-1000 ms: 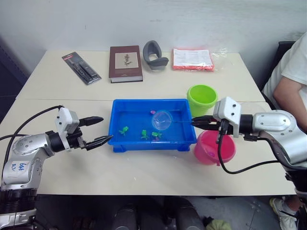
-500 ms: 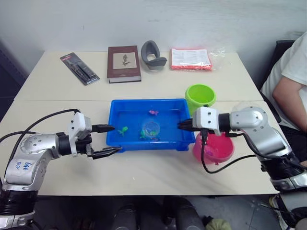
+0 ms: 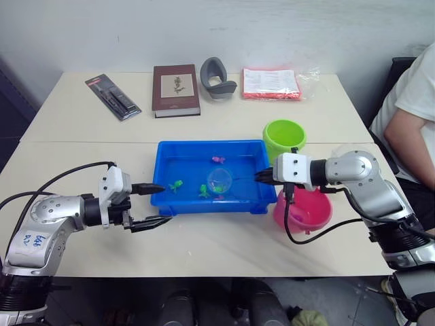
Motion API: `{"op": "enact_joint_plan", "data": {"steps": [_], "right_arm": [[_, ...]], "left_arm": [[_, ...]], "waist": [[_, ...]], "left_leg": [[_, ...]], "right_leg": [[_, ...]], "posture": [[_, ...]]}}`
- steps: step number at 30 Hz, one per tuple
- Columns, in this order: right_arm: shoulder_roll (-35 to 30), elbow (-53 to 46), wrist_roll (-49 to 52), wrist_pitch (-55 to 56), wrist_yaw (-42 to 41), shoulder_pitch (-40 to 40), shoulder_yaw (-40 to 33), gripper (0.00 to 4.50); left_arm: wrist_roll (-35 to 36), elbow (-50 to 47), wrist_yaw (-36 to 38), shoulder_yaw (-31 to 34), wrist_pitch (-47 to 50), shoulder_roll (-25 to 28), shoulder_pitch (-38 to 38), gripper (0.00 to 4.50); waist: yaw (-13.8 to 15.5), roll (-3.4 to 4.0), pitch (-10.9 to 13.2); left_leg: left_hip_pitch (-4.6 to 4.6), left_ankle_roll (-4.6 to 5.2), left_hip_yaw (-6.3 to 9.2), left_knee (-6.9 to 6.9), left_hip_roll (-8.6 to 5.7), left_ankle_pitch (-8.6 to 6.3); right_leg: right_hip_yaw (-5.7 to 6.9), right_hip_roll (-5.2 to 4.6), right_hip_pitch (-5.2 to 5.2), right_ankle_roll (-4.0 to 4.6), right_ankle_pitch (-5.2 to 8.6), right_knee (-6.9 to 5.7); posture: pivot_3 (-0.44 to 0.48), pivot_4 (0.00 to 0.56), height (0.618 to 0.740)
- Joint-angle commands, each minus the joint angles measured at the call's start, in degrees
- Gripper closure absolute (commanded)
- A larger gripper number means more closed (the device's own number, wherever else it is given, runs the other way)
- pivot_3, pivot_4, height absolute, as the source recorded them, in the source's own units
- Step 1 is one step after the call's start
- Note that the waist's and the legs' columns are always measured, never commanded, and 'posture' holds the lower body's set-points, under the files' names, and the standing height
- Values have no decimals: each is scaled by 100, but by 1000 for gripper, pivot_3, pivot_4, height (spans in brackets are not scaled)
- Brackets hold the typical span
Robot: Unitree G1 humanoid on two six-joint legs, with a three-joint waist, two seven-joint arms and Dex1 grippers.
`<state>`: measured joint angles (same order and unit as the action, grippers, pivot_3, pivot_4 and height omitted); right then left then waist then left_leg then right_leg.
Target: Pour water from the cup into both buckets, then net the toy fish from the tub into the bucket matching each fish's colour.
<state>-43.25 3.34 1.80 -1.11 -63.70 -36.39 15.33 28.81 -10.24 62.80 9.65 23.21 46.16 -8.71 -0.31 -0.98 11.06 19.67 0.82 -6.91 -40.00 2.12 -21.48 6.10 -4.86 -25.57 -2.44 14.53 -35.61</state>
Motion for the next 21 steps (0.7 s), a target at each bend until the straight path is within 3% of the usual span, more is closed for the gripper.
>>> {"op": "enact_joint_plan", "data": {"steps": [1,9,21], "right_arm": [[-36,124,-233,352,72,-107,-60,4500],[36,219,-131,717,-316,-210,-111,4500],[53,246,-394,751,-254,-341,-50,4500]], "left_arm": [[-29,48,-48,194,-83,125,-82,55],[-206,375,29,-18,-184,116,-400,55],[-178,305,14,0,-169,74,-277,55]], "waist": [[-2,0,0],[-9,0,0],[-34,2,1]], "left_leg": [[0,0,0,0,0,0],[-1,0,-1,0,0,0],[0,0,-1,0,1,0]], "right_leg": [[0,0,0,0,0,0],[0,2,0,0,0,-1],[0,1,0,0,0,-1]], "posture": [[0,150,740],[0,150,740],[0,150,740]]}}
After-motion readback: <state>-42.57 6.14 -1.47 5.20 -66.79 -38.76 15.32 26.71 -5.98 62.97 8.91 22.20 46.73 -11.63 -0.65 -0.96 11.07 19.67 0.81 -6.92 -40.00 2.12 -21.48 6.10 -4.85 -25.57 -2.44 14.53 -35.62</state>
